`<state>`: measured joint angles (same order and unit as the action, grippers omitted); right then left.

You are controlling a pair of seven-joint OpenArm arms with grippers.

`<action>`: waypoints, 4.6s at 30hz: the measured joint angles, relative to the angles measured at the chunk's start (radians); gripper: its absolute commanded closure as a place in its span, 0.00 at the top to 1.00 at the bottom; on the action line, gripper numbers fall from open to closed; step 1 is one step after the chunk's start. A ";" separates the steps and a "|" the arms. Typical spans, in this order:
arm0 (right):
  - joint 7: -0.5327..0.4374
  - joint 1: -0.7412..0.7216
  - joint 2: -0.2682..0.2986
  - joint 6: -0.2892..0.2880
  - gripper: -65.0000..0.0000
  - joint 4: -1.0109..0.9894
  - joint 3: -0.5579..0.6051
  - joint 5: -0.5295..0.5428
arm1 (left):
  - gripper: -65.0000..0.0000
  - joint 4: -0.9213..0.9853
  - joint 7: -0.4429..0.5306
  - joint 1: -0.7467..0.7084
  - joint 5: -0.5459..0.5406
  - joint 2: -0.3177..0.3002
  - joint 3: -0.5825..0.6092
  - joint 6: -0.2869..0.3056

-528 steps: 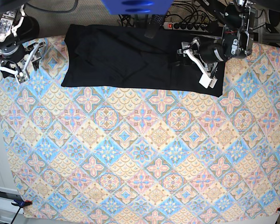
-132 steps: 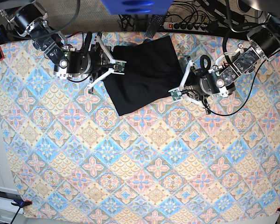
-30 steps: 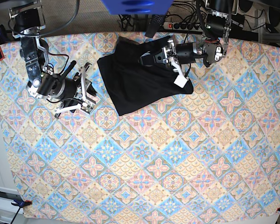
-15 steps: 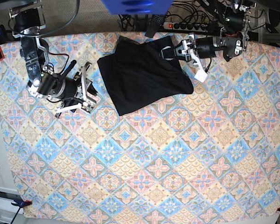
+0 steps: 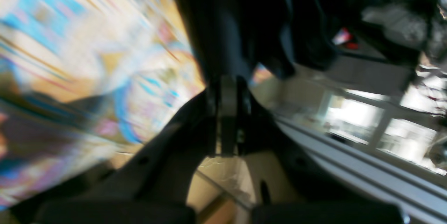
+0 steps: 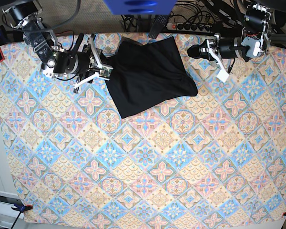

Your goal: Fold the T-shirt properly

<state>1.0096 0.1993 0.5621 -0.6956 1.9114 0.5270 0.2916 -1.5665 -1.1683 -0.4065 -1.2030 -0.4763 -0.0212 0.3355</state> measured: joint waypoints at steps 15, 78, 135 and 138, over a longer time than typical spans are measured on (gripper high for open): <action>-0.018 0.003 -0.071 -0.008 0.30 0.003 0.048 -0.174 | 0.03 0.032 -0.010 0.233 0.576 0.228 0.196 0.003; -0.008 -0.030 -0.061 -0.004 0.30 0.010 -0.035 -0.258 | 0.51 -0.138 0.179 0.161 0.626 0.347 0.335 -0.125; -0.005 -0.030 -0.063 -0.004 0.30 0.010 -0.033 -0.258 | 0.41 0.146 0.471 0.397 0.616 0.258 -0.019 -0.257; -0.003 -0.031 -0.063 -0.003 0.30 0.010 -0.034 -0.259 | 0.41 0.001 0.471 0.318 0.614 0.256 -0.018 -0.260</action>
<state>1.0061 0.1680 0.4988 -0.6991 1.9209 0.4934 0.0330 -1.5654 -0.6975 -0.0887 -0.5892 -0.2199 -0.0391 0.0757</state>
